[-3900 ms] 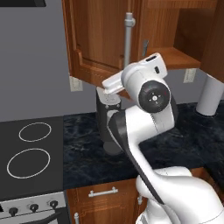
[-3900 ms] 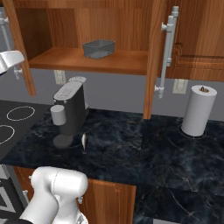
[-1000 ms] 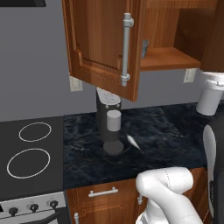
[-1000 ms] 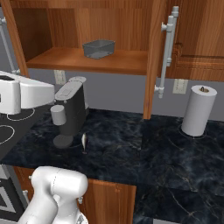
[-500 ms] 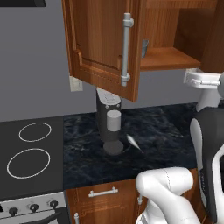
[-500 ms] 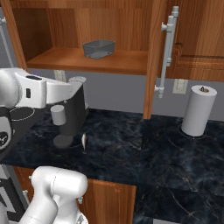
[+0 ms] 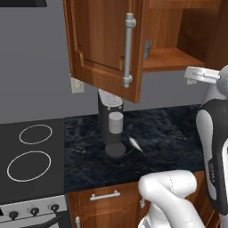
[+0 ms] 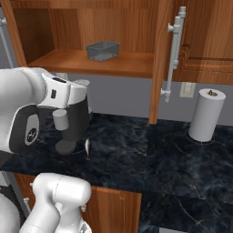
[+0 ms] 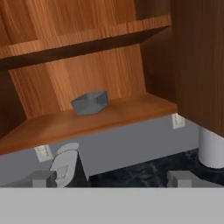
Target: Retrieve the tupperware from the cabinet, then place the raw meat into the tupperware to avoid contamination.
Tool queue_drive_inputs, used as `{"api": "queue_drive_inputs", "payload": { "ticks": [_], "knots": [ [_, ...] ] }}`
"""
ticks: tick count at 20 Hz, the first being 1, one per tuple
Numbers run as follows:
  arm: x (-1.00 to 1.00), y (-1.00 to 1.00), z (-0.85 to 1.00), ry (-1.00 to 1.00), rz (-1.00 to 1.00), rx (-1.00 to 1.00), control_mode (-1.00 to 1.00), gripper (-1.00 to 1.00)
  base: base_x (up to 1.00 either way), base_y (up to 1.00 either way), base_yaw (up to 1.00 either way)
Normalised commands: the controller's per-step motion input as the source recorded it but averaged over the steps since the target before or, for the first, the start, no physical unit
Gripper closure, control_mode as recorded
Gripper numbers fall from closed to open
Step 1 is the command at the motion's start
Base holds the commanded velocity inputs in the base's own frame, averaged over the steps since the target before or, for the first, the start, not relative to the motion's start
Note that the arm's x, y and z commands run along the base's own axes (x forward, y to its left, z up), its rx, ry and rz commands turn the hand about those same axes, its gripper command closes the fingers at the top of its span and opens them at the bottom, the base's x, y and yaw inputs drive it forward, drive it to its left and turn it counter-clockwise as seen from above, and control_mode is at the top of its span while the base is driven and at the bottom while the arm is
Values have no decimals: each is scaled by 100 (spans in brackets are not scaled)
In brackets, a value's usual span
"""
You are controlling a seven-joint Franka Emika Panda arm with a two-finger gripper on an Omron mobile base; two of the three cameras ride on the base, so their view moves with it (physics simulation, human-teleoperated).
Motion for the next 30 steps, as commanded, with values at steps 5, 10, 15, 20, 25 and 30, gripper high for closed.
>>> {"api": "queue_drive_inputs", "payload": {
  "ticks": [5,10,15,20,25,30],
  "knots": [
    [35,10,-5,0,7,13,-100,-100,0,0,0],
    [38,30,-9,0,3,10,-100,-100,0,0,0],
    [42,40,-10,0,1,8,-100,-100,0,0,0],
    [42,26,-14,1,8,10,-100,-100,0,0,0],
    [41,16,-19,1,14,12,-100,-100,0,0,0],
    [44,20,-15,1,13,12,-100,-100,0,0,0]
  ]
}}
